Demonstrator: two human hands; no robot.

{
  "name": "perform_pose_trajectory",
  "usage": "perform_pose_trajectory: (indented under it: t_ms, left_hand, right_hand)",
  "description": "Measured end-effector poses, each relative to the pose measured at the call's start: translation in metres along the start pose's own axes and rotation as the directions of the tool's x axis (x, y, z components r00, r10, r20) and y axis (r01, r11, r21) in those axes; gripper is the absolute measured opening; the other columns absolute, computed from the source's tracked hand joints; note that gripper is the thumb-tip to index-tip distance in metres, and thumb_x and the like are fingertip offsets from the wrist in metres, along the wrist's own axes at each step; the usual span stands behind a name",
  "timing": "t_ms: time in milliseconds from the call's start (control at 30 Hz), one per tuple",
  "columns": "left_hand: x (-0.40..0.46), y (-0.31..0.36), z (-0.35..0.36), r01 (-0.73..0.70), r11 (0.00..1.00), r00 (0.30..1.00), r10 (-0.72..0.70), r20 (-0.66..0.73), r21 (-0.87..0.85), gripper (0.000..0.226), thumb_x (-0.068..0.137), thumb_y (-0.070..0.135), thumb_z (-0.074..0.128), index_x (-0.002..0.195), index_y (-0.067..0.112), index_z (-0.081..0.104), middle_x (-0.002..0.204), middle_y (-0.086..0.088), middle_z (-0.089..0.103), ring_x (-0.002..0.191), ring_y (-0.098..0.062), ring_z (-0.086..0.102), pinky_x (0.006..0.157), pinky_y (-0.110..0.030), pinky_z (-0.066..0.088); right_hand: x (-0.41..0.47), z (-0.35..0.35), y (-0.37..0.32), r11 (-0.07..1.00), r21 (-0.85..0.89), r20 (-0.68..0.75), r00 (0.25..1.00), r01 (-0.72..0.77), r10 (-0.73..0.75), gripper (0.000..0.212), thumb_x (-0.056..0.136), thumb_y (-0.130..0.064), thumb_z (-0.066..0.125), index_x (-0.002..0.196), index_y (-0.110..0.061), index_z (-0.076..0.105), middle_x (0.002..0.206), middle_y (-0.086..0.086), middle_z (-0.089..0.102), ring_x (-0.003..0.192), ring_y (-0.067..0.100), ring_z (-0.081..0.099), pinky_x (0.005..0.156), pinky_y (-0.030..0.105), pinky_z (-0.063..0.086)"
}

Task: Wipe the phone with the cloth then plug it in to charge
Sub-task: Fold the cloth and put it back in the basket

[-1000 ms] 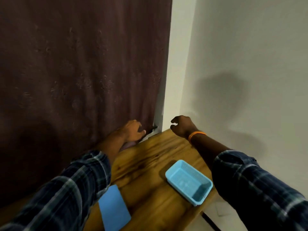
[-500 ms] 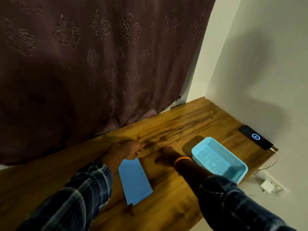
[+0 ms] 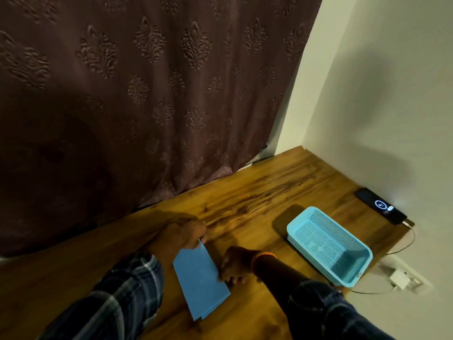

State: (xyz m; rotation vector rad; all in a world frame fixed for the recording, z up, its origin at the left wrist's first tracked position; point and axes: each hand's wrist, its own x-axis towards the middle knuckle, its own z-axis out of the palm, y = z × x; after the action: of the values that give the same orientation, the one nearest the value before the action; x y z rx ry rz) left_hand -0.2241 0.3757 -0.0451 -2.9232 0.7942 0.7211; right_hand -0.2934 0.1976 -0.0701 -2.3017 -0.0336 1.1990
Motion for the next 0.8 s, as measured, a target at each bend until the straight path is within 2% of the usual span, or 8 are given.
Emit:
perform_pose_trajectory:
  t_ms: [100,200,267,400,500,567,667,800]
  left_hand:
    - [-0.004,0.001,-0.016,0.009,0.995,0.999,-0.013,-0.042,-0.098,0.024,0.093,0.015,0.062,0.116,0.012,0.069,0.121,-0.005,0.066,0.114,-0.022,0.062,0.091,-0.026,0.047]
    - [-0.008,0.011,-0.049,-0.019,0.991,0.997,0.009,-0.072,-0.135,0.023,0.089,0.014,0.065,0.112,0.012,0.07,0.117,-0.005,0.069,0.11,-0.022,0.064,0.077,-0.015,0.044]
    - [-0.01,0.021,-0.079,-0.106,0.986,0.989,0.091,-0.119,-0.125,0.019,0.086,0.011,0.067,0.105,0.01,0.072,0.112,-0.004,0.071,0.102,-0.019,0.065,0.062,-0.004,0.036]
    - [-0.022,0.053,-0.147,-0.179,0.973,0.952,0.135,-0.276,-0.144,0.012,0.084,0.018,0.069,0.096,0.019,0.07,0.089,0.006,0.068,0.086,-0.01,0.064,0.072,-0.015,0.046]
    - [-0.034,0.09,-0.208,-0.252,0.95,0.913,0.17,-0.371,-0.184,0.009,0.087,0.021,0.067,0.095,0.025,0.069,0.087,0.007,0.071,0.078,-0.008,0.065,0.071,-0.023,0.051]
    - [-0.037,0.11,-0.241,-0.321,0.925,0.861,0.197,-0.468,-0.203,0.01,0.089,0.018,0.065,0.097,0.022,0.07,0.088,0.005,0.07,0.079,-0.009,0.063,0.073,-0.025,0.051]
    - [-0.044,0.158,-0.288,-0.449,0.864,0.756,0.231,-0.612,-0.228,0.009,0.09,0.011,0.066,0.098,0.011,0.07,0.085,-0.001,0.067,0.074,-0.011,0.057,0.075,-0.032,0.052]
    - [-0.048,0.212,-0.319,-0.528,0.806,0.698,0.233,-0.677,-0.268,0.011,0.091,0.013,0.068,0.102,0.01,0.071,0.092,-0.009,0.071,0.077,-0.012,0.059,0.075,-0.029,0.051]
  right_hand:
    - [-0.021,-0.015,-0.005,0.999,0.036,-0.029,1.0,-0.005,0.006,0.024,0.085,-0.024,0.074,0.098,-0.004,0.073,0.069,0.0,0.07,0.057,0.014,0.066,0.066,0.033,0.06]
    - [-0.057,-0.043,-0.008,0.996,0.087,-0.125,0.992,0.001,0.01,0.036,0.087,-0.012,0.072,0.117,0.007,0.065,0.091,0.018,0.074,0.068,0.025,0.071,0.076,0.042,0.061]
    - [-0.087,-0.07,-0.006,0.998,0.058,-0.205,0.979,0.017,-0.005,0.032,0.089,-0.008,0.069,0.116,0.009,0.067,0.105,0.027,0.072,0.082,0.032,0.071,0.079,0.045,0.06]
    - [-0.157,-0.124,0.002,1.0,-0.004,-0.391,0.921,0.004,-0.005,0.03,0.088,-0.011,0.068,0.111,0.009,0.071,0.088,0.017,0.067,0.063,0.023,0.064,0.075,0.044,0.06]
    - [-0.226,-0.169,0.009,0.996,-0.088,-0.552,0.833,-0.002,-0.047,0.03,0.087,-0.018,0.07,0.112,-0.002,0.074,0.097,0.012,0.072,0.081,0.028,0.071,0.082,0.042,0.062]
    - [-0.263,-0.193,0.013,0.995,-0.098,-0.648,0.758,0.011,-0.072,0.028,0.086,-0.018,0.069,0.11,-0.006,0.075,0.105,0.015,0.075,0.088,0.032,0.073,0.075,0.039,0.063]
    - [-0.329,-0.222,0.038,0.997,-0.023,-0.815,0.577,0.073,-0.062,0.023,0.086,-0.016,0.07,0.107,-0.01,0.076,0.105,0.011,0.074,0.076,0.02,0.066,0.052,0.021,0.053]
    - [-0.392,-0.236,0.075,0.99,0.015,-0.916,0.4,0.138,-0.042,0.018,0.087,-0.019,0.07,0.102,-0.013,0.076,0.097,0.004,0.07,0.08,0.02,0.064,0.057,0.019,0.05]
